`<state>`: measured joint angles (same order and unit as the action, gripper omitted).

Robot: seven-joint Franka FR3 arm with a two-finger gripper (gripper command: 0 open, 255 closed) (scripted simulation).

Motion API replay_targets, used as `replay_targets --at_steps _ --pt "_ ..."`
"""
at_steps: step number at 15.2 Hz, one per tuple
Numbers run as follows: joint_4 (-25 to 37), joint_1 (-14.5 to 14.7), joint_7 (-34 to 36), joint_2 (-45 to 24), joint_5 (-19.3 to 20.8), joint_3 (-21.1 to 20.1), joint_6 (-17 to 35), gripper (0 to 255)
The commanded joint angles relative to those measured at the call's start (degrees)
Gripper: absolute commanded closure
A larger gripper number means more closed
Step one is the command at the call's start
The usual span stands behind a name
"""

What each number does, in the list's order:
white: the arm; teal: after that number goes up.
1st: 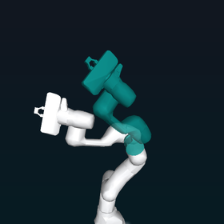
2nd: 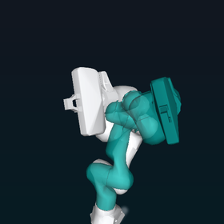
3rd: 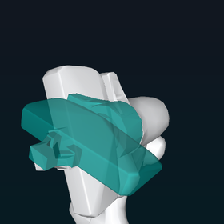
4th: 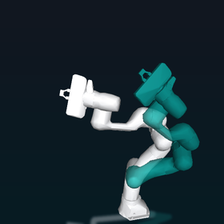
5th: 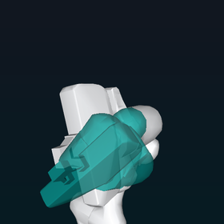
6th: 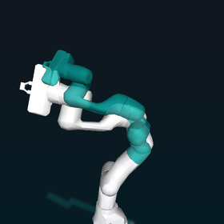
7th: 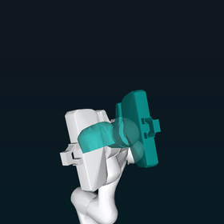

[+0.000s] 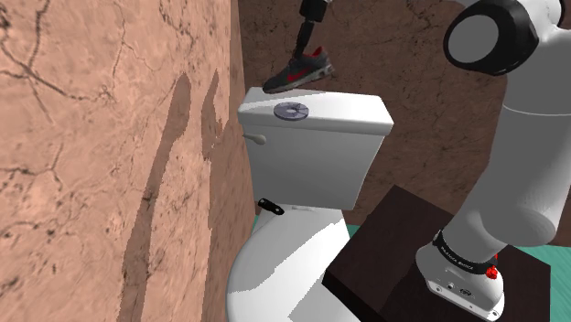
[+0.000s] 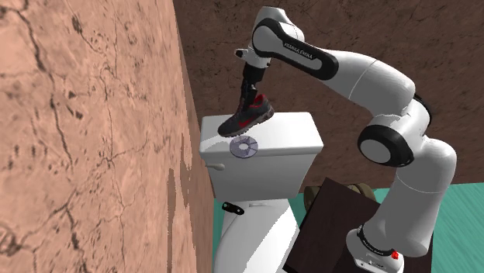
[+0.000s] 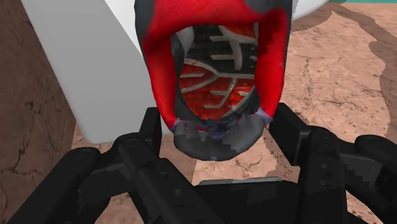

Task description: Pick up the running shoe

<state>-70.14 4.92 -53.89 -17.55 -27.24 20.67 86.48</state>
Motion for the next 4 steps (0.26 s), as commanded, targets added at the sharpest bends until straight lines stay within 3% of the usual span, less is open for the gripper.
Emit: replay_targets --at_steps 1,4 --pt "3.0 -0.5 0.6 -0.9 -0.4 0.0 -2.0 255" --pt "4.6 -0.8 0.9 -1.4 -0.6 0.0 -3.1 255"
